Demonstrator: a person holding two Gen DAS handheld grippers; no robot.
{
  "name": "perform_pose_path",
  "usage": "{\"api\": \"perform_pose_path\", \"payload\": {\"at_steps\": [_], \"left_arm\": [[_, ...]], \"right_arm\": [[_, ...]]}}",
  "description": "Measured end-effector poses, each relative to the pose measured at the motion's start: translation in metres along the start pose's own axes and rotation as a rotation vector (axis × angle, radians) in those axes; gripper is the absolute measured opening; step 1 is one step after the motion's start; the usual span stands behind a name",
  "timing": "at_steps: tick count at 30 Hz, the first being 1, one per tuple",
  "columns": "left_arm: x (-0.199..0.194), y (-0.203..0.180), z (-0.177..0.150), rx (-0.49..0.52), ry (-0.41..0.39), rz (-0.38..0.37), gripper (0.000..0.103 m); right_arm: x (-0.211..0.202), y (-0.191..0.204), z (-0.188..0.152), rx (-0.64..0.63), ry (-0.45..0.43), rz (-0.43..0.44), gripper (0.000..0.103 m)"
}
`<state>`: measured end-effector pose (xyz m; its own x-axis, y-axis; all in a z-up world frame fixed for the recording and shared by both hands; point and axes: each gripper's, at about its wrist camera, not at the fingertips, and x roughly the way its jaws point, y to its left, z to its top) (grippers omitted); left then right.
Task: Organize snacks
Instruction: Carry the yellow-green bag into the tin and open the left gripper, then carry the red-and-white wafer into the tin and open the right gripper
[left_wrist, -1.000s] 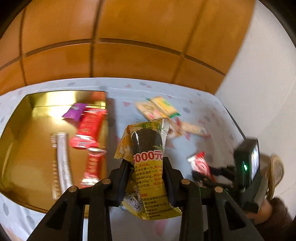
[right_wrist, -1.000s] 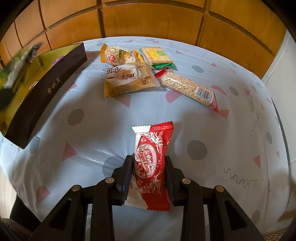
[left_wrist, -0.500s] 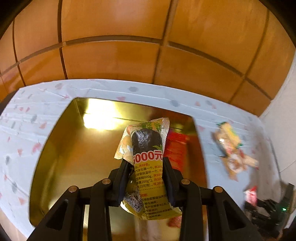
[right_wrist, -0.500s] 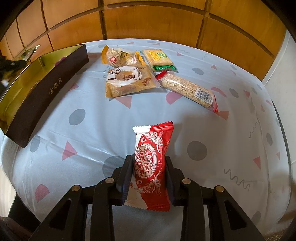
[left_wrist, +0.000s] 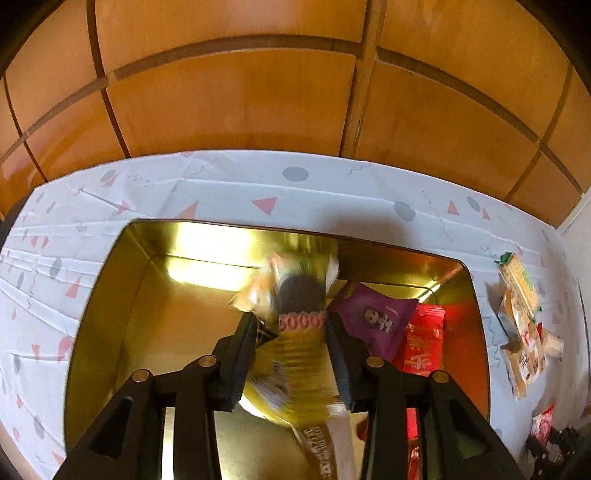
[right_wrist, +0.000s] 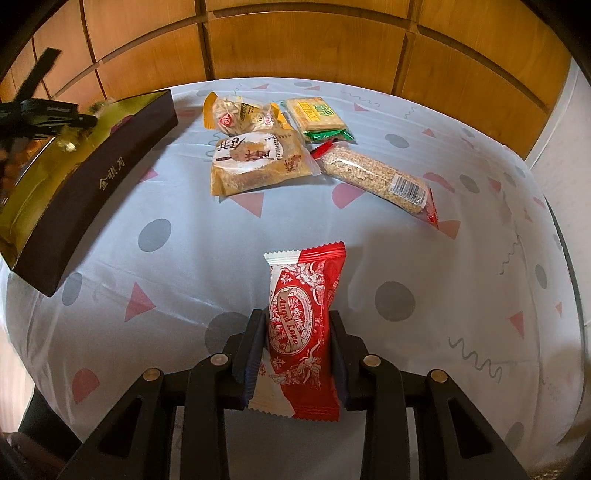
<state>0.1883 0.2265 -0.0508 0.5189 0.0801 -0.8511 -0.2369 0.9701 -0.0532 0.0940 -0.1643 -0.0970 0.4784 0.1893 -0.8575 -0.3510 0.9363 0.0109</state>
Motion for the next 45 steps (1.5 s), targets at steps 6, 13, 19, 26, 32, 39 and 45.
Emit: {"api": "perform_pose_path", "payload": {"at_steps": [6, 13, 19, 26, 32, 39, 45], "left_arm": [[-0.027, -0.001, -0.013, -0.039, -0.064, 0.026, 0.040], [-0.070, -0.009, -0.046, -0.048, -0.131, 0.041, 0.040], [-0.108, -0.024, -0.084, -0.029, -0.188, 0.020, 0.040], [-0.130, -0.024, -0.117, -0.019, -0.218, 0.028, 0.040], [-0.143, -0.017, -0.134, -0.016, -0.241, 0.041, 0.040], [-0.154, -0.004, -0.143, -0.034, -0.269, 0.050, 0.040], [-0.155, 0.001, -0.146, -0.053, -0.269, 0.041, 0.040]], "right_arm": [[0.001, 0.000, 0.000, 0.001, -0.002, -0.001, 0.033], [0.000, 0.002, 0.000, 0.004, -0.007, -0.013, 0.033], [-0.001, 0.004, 0.000, 0.010, -0.010, -0.026, 0.033], [-0.001, 0.007, 0.000, 0.024, -0.005, -0.050, 0.031], [-0.002, 0.004, 0.004, 0.081, 0.019, -0.037, 0.029], [-0.009, -0.001, 0.008, 0.165, 0.028, 0.017, 0.028], [-0.040, 0.022, 0.030, 0.163, -0.047, 0.115, 0.028]]}}
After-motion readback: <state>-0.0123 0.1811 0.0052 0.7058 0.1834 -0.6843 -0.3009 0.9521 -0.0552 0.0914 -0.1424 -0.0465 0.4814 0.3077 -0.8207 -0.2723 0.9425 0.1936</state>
